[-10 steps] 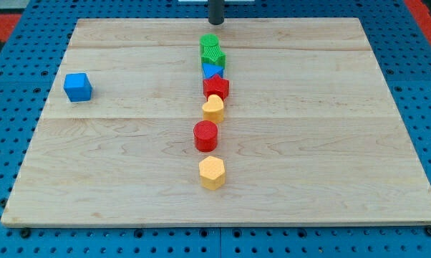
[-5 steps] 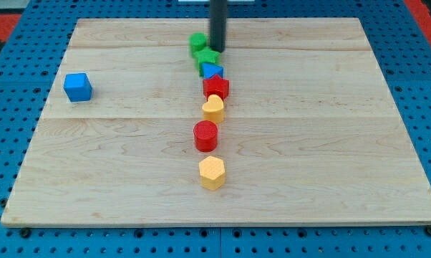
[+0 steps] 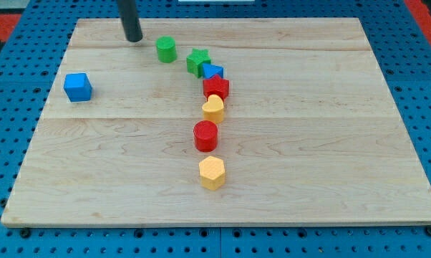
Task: Push the green circle towards blue cube
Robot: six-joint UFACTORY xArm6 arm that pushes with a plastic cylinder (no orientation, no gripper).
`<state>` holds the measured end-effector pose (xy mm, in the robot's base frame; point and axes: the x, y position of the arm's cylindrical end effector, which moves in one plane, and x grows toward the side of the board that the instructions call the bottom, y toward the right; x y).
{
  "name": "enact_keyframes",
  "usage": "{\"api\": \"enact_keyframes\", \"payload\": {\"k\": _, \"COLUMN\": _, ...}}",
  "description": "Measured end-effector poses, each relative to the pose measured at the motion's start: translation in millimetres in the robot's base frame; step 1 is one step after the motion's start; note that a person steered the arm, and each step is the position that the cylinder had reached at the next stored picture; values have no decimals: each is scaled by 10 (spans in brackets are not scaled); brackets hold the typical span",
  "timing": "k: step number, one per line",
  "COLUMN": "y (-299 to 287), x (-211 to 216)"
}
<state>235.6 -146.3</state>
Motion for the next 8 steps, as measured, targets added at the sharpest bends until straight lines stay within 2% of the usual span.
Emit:
{"api": "enact_keyframes", "payload": {"k": 1, "y": 118, "x": -93}}
{"api": "enact_keyframes", "payload": {"k": 2, "y": 206, "x": 111}}
{"api": "enact_keyframes", "payload": {"k": 3, "y": 929, "x": 111}}
{"api": "enact_keyframes", "payload": {"k": 5, "y": 205, "x": 878}}
{"api": "enact_keyframes", "payload": {"k": 7, "y": -216, "x": 987}}
{"api": "enact_keyframes", "payload": {"k": 8, "y": -256, "x": 851}}
